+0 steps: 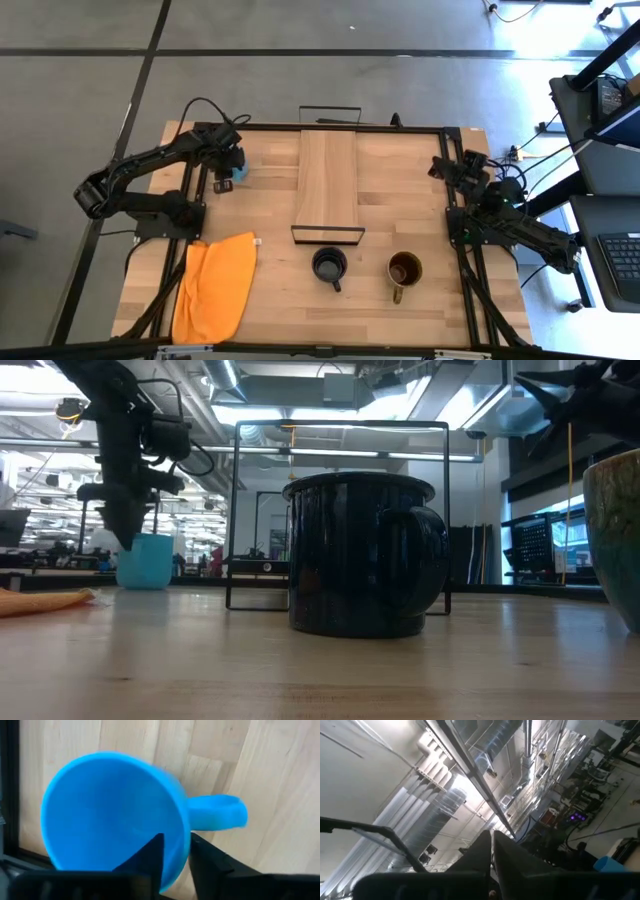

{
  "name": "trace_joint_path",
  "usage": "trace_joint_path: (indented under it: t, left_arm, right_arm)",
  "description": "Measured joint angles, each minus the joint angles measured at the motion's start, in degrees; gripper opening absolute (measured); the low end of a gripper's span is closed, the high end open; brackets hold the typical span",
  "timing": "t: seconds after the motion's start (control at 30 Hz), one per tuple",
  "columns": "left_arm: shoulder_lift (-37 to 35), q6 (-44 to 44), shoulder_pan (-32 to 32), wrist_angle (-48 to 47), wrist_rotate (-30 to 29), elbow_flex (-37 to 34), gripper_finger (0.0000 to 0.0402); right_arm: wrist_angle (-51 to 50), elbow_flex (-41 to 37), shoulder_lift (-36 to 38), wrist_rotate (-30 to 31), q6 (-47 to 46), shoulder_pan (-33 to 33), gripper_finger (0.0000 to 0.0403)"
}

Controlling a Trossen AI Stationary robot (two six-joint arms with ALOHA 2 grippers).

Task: Stack small to large cups/mugs on shelf
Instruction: Put the blue mug on the shelf

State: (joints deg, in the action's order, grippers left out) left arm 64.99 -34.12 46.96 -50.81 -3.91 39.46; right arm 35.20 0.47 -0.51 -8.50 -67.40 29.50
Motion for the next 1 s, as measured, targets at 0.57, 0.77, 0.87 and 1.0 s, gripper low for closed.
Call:
trace_joint_path:
  t: [0.57,0.77,0.87,1.0]
  left_arm:
    - [0.4,11.9,-9.4,0.6,5.1,16.1,0.0003]
    - [7.9,13.7,-17.3,-6.0,5.7,34.4,0.0002]
    - [16.0,15.0,-19.8,-10.0,4.8,45.6,0.0002]
    - [27.7,16.0,-19.9,-12.8,4.0,59.2,0.0002]
  right_arm:
    - [-1.3,0.0,0.0,5.8,0.1,0.0,0.0023]
    - [-2.9,0.0,0.0,6.0,-3.5,0.0,0.0023]
    - [-4.6,0.0,-0.2,4.5,-5.7,0.0,0.0023]
    - [-4.4,0.0,-0.4,4.3,-2.9,0.0,0.0023]
